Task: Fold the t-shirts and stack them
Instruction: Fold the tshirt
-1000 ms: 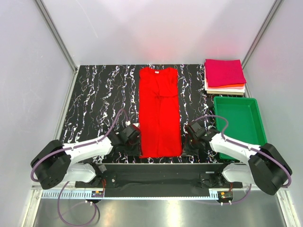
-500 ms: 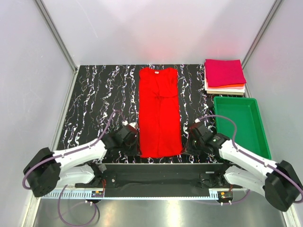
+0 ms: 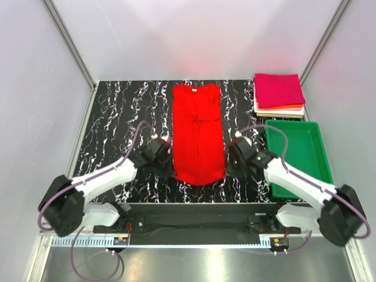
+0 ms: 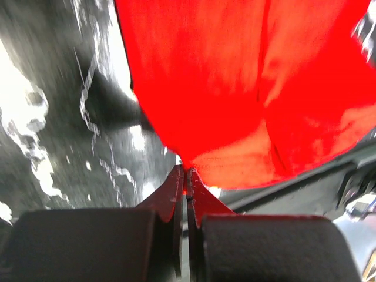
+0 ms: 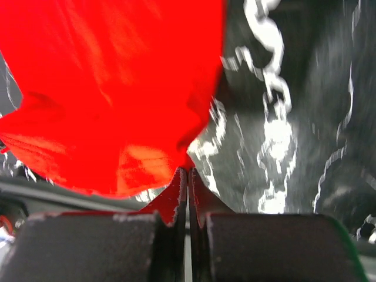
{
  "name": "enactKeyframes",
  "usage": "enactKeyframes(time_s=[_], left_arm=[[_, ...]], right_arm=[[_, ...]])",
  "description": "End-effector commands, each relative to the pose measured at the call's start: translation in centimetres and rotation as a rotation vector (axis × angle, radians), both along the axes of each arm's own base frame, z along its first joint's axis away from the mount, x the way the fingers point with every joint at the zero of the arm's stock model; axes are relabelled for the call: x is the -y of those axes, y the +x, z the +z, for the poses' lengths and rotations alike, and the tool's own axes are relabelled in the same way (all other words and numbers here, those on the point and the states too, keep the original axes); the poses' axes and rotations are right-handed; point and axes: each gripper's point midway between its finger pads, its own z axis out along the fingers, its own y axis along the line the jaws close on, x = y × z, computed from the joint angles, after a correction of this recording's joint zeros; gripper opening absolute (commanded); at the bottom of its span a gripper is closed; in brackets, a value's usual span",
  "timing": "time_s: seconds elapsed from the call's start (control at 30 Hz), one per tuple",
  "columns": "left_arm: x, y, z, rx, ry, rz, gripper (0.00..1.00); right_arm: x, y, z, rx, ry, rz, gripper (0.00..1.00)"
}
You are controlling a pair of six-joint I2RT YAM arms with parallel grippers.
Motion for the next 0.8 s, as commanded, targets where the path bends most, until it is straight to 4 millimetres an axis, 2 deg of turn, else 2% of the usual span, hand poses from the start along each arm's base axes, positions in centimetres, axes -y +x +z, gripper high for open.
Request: enactKeyframes(time_s=[0.0, 0.03, 0.07, 0.1, 0.13, 0.17, 0.2, 0.23, 0.27, 0.3, 0.33, 0.37, 0.4, 0.43, 0.47, 0.5, 0.53, 0.57, 0.6, 0.63, 0.67, 0.7, 0.77], left_arm=[[1.6, 3.7, 2.8, 0.07, -0.034, -0.029, 0.0], [1.8, 4.4, 2.3, 0.059, -0.015, -0.042, 0.0], [2.1, 5.9, 3.2, 0.078, -0.025, -0.028, 0.0], [2.1, 6.6, 3.3, 0.075, -0.021, -0.025, 0.0], [2.1, 7.2, 2.6, 0.059, -0.001, -0.029, 0.0], [2.1, 8.8, 3.4, 0.078, -0.006, -0.009, 0.0], [2.0, 9.6, 3.4, 0.083, 0.002, -0.003, 0.0], [1.9, 10.3, 2.7, 0.072, 0.025, -0.003, 0.0], [1.7, 12.0, 3.5, 0.095, 0.025, 0.019, 0.0], [1.7, 12.7, 2.7, 0.078, 0.042, 0.022, 0.0], [1.6, 13.5, 2.8, 0.079, 0.047, 0.023, 0.0], [1.8, 15.0, 3.7, 0.099, 0.033, 0.032, 0.0], [1.8, 15.7, 2.9, 0.086, 0.045, 0.037, 0.0], [1.8, 16.5, 2.9, 0.089, 0.051, 0.036, 0.0], [1.8, 17.9, 3.8, 0.107, 0.04, 0.047, 0.0], [1.7, 18.6, 2.9, 0.089, 0.05, 0.055, 0.0], [1.4, 19.6, 3.0, 0.093, 0.048, 0.063, 0.0], [1.6, 20.8, 4.0, 0.121, 0.037, 0.067, 0.0], [1.7, 21.6, 4.2, 0.135, 0.039, 0.07, 0.0], [1.4, 22.4, 3.6, 0.13, 0.049, 0.069, 0.0], [1.6, 23.8, 4.8, 0.164, 0.044, 0.076, 0.0], [1.4, 24.5, 3.8, 0.147, 0.06, 0.082, 0.0], [1.1, 26.2, 4.5, 0.16, 0.055, 0.099, 0.0]], right_arm=[[-0.7, 4.3, 1.7, 0.126, -0.11, 0.072, 0.0], [-1.5, 5.7, 2.9, 0.154, -0.105, 0.078, 0.0], [-1.7, 6.3, 2.9, 0.159, -0.126, 0.103, 0.0], [-1.9, 6.9, 2.1, 0.136, -0.153, 0.11, 0.0], [-2.5, 8.2, 3.1, 0.164, -0.149, 0.112, 0.0], [-2.6, 9.1, 3.2, 0.179, -0.171, 0.118, 0.0], [-2.7, 9.7, 2.4, 0.159, -0.194, 0.127, 0.0], [-3.3, 11.1, 3.5, 0.189, -0.184, 0.125, 0.0], [-3.3, 12.0, 3.7, 0.204, -0.201, 0.134, 0.0], [-3.5, 12.7, 3.0, 0.19, -0.219, 0.142, 0.0], [-3.7, 14.1, 4.0, 0.217, -0.219, 0.147, 0.0], [-3.9, 14.7, 3.2, 0.201, -0.234, 0.158, 0.0], [-4.2, 15.9, 4.0, 0.225, -0.229, 0.154, 0.0], [-3.9, 16.7, 4.0, 0.225, -0.235, 0.144, 0.0], [-3.7, 17.4, 3.2, 0.211, -0.25, 0.151, 0.0], [-3.9, 18.4, 3.9, 0.229, -0.243, 0.148, 0.0], [-3.4, 19.2, 4.1, 0.232, -0.247, 0.14, 0.0], [-3.5, 19.8, 4.0, 0.232, -0.242, 0.14, 0.0], [-3.3, 20.4, 3.5, 0.222, -0.249, 0.138, 0.0], [-3.5, 21.5, 4.2, 0.243, -0.245, 0.14, 0.0], [-3.0, 22.4, 4.2, 0.247, -0.252, 0.13, 0.0], [-3.2, 23.5, 4.2, 0.25, -0.255, 0.128, 0.0], [-2.8, 24.6, 3.4, 0.225, -0.26, 0.123, 0.0]])
